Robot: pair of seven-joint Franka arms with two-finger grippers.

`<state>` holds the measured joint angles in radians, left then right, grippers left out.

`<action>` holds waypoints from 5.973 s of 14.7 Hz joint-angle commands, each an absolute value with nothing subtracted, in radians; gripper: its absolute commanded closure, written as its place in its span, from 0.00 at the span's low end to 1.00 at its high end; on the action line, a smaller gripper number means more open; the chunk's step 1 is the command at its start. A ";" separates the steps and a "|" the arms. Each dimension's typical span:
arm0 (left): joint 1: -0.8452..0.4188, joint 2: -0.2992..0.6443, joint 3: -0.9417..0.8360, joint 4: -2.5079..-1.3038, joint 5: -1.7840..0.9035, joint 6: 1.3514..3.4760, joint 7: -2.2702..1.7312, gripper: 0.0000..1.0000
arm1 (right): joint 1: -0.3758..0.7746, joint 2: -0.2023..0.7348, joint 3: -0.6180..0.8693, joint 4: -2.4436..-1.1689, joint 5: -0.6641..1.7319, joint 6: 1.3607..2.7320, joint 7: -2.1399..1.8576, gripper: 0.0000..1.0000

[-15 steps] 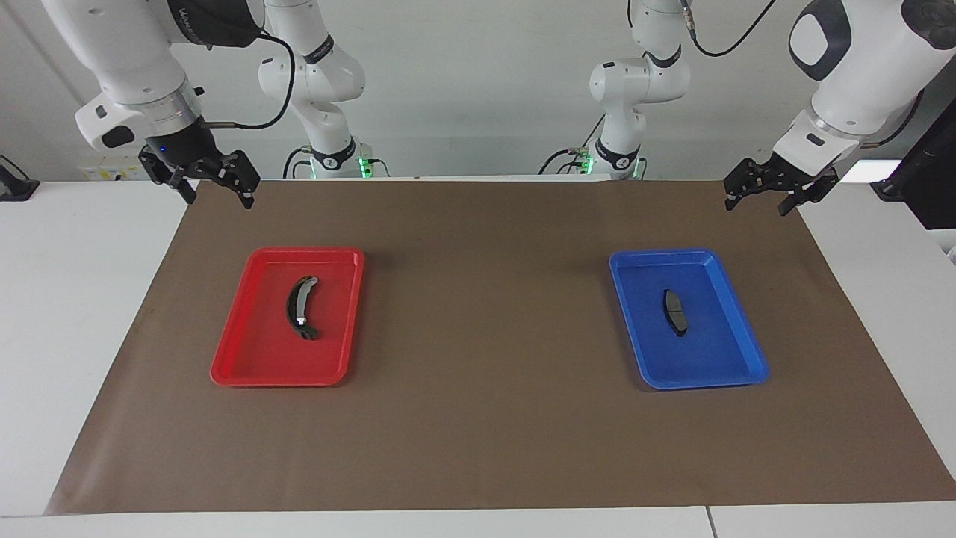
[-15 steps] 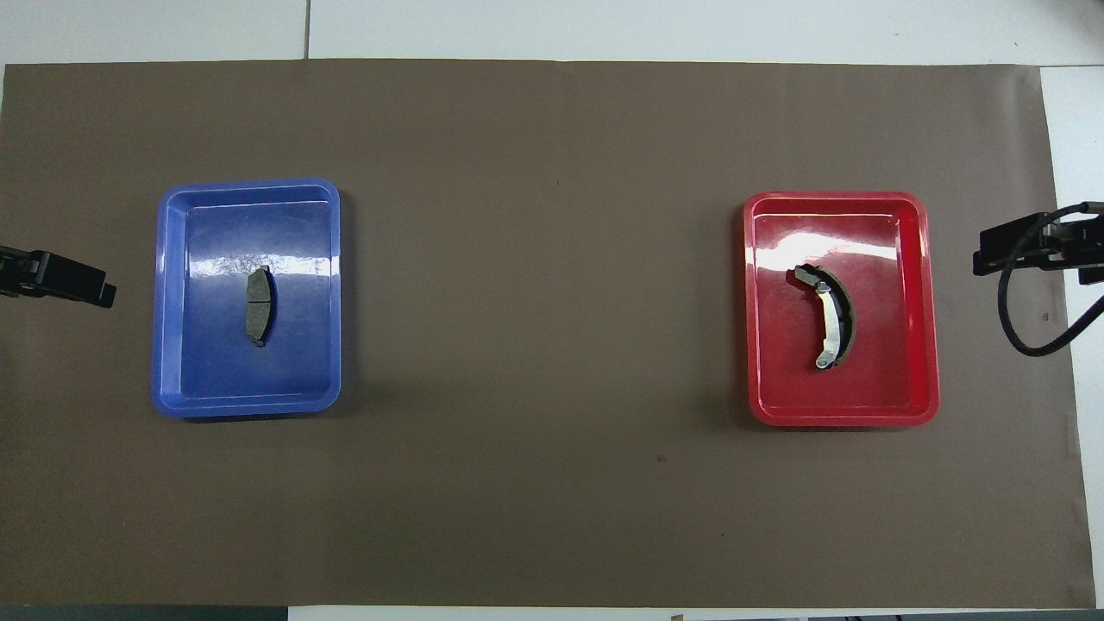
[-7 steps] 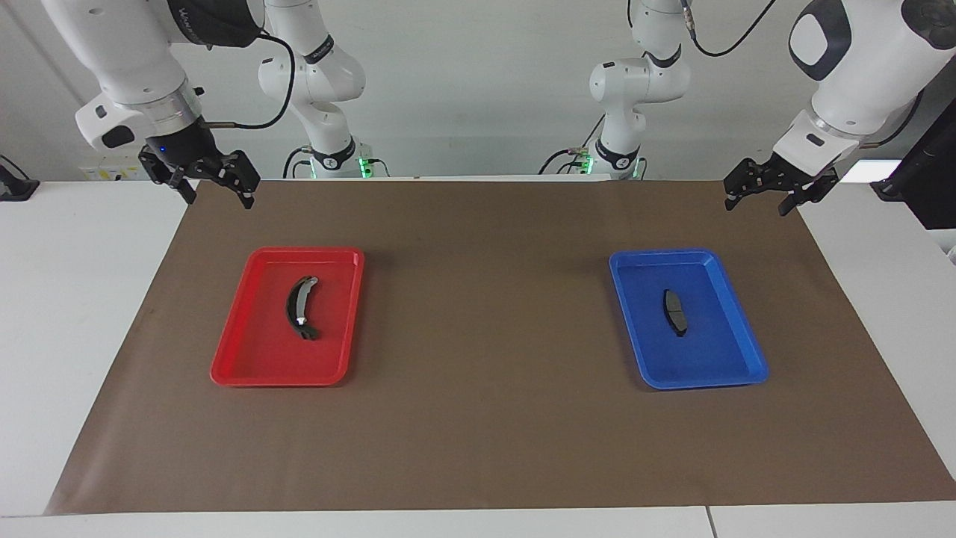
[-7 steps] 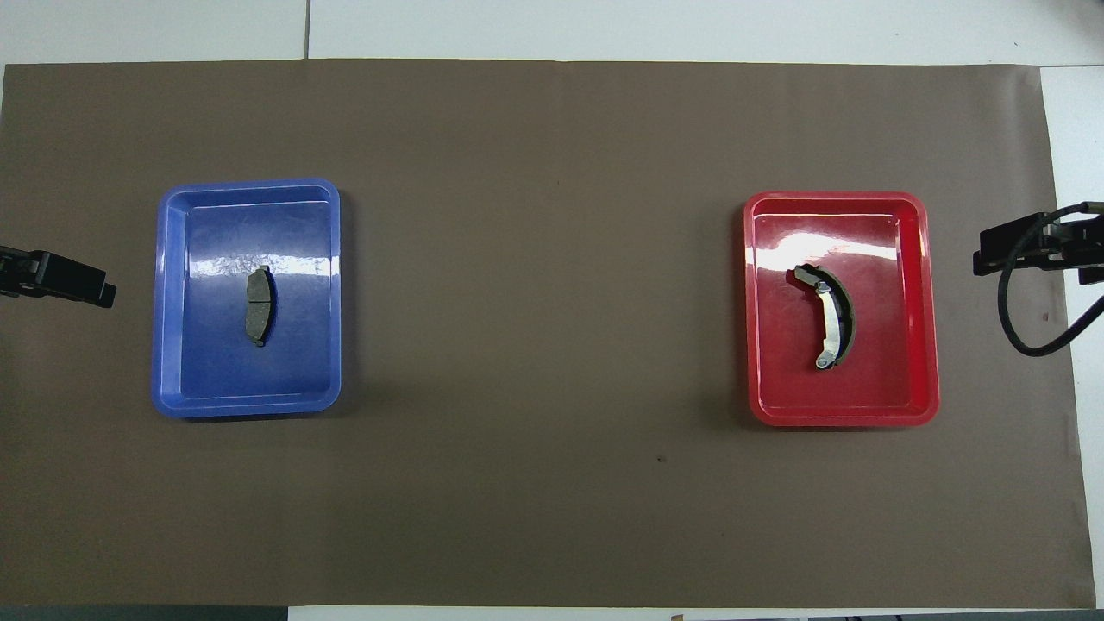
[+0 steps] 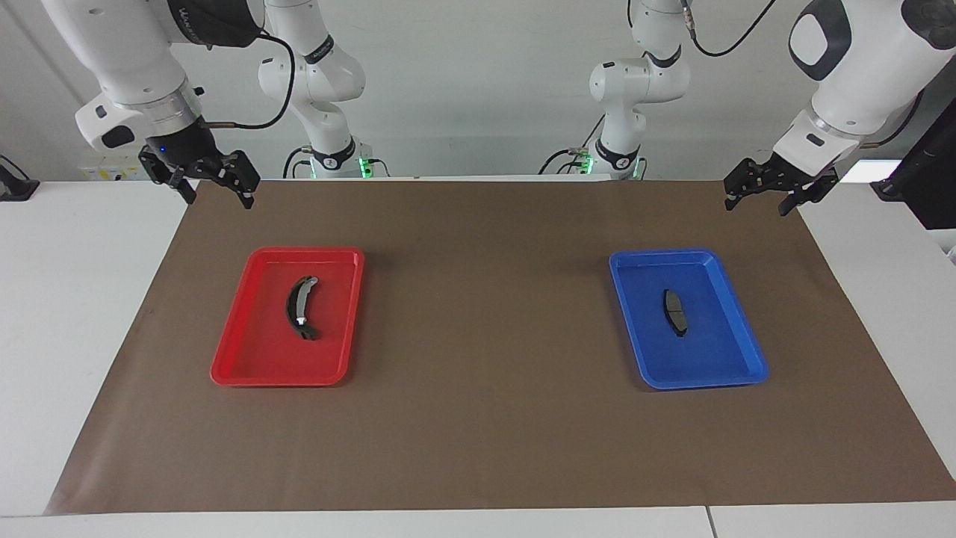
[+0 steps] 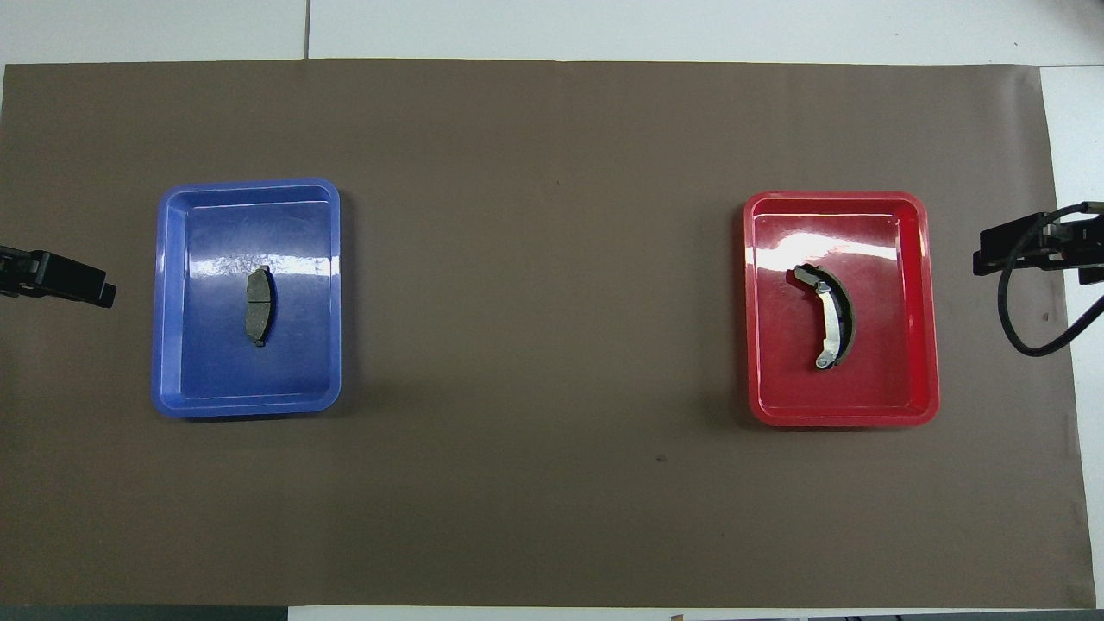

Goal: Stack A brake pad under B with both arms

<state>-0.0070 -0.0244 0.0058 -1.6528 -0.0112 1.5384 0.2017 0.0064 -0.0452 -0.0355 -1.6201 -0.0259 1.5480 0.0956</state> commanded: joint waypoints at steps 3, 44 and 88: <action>-0.006 -0.041 0.008 -1.666 0.003 1.543 0.212 0.00 | -0.002 -0.055 -0.031 -1.629 -0.023 1.546 0.080 0.00; -0.090 0.121 -0.002 -2.070 0.000 2.144 0.124 0.92 | 0.037 -0.012 -0.029 -2.259 0.021 2.349 -0.086 0.00; -0.178 -0.002 0.011 -1.720 -0.008 1.680 0.020 0.01 | 0.477 0.348 -0.028 -1.681 0.021 2.003 0.411 1.00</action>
